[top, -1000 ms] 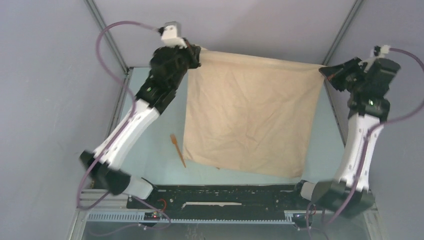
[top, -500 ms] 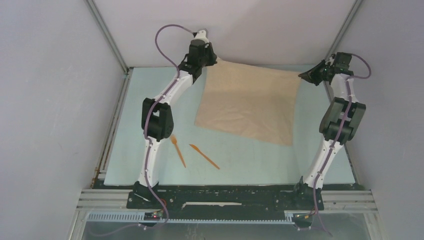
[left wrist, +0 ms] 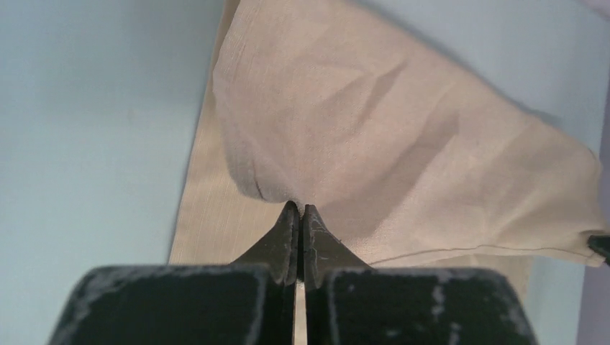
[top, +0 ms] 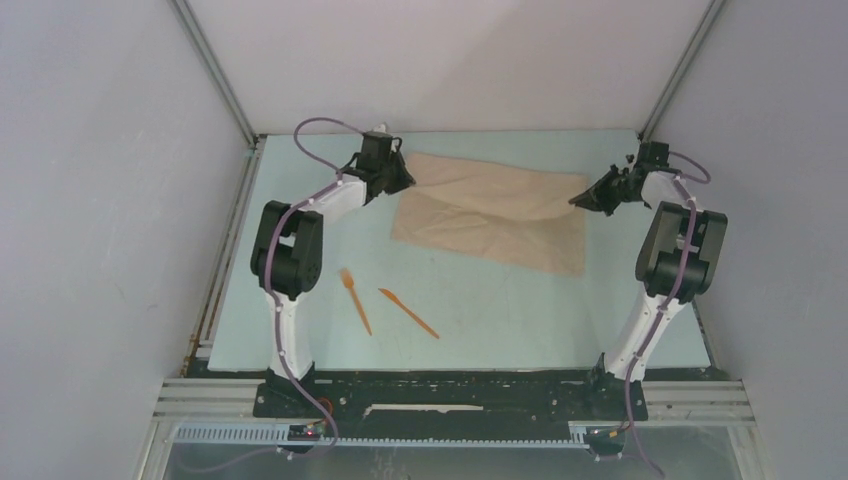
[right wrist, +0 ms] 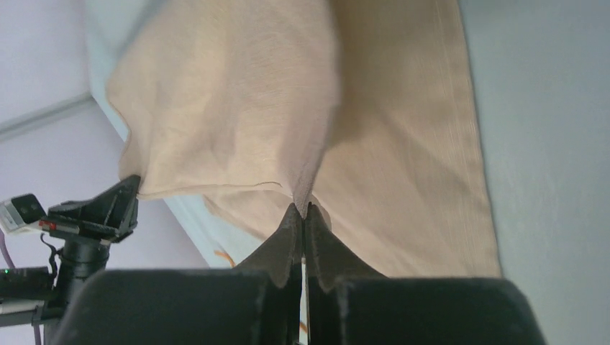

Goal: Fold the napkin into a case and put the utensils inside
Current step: Pick up the flattened napkin from the center of the board.

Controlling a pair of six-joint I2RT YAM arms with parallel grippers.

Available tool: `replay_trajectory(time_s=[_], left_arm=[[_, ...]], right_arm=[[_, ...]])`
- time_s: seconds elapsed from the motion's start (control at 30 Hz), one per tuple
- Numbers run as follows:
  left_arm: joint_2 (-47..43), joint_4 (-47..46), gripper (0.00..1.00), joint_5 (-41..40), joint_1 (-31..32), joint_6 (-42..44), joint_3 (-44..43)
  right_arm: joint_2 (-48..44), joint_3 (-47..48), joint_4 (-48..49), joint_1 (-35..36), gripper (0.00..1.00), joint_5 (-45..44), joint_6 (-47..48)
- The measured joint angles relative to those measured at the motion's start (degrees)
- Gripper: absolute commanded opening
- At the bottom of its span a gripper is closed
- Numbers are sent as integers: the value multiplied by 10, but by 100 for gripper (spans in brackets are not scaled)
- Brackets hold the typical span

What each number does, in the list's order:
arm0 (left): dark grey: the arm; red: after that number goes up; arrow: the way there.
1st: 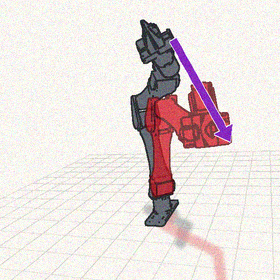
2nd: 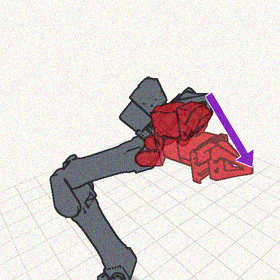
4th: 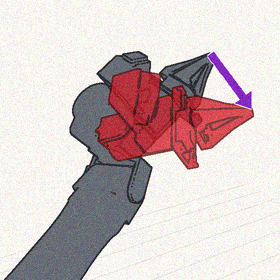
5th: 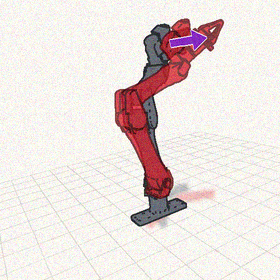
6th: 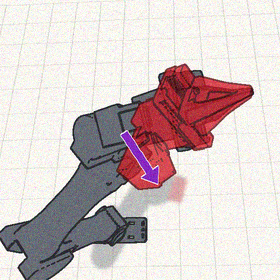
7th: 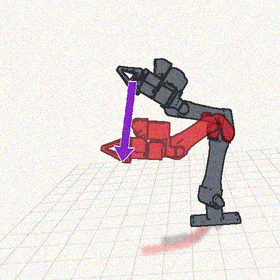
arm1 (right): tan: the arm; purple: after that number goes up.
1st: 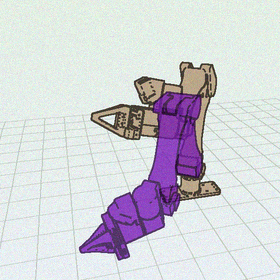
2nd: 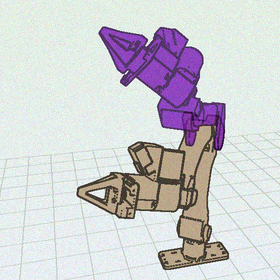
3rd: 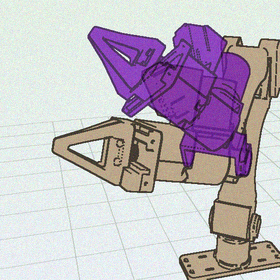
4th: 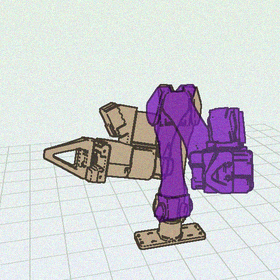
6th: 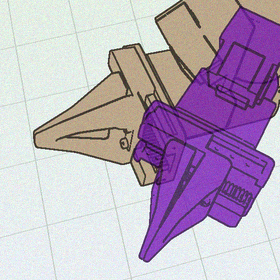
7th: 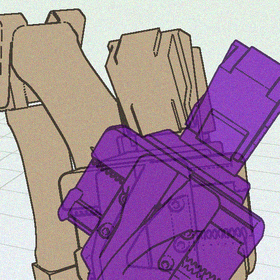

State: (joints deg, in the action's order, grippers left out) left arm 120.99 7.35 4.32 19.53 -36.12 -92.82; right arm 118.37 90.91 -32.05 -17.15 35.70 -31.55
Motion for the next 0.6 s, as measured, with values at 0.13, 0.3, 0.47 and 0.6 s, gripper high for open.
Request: replay_trajectory(time_s=[0.13,0.3,0.47,0.6], left_arm=[[-74,-9,0,2,4,-40,128],[-120,-29,0,6,10,-63,225],[-126,-35,0,4,11,-65,267],[-135,-35,0,4,11,-65,279]], right_arm=[[-62,-129,12,3,0,-7,4],[-99,-215,20,3,0,-24,14],[-130,-250,32,0,0,-42,25],[-165,-276,38,-6,0,-61,37]])
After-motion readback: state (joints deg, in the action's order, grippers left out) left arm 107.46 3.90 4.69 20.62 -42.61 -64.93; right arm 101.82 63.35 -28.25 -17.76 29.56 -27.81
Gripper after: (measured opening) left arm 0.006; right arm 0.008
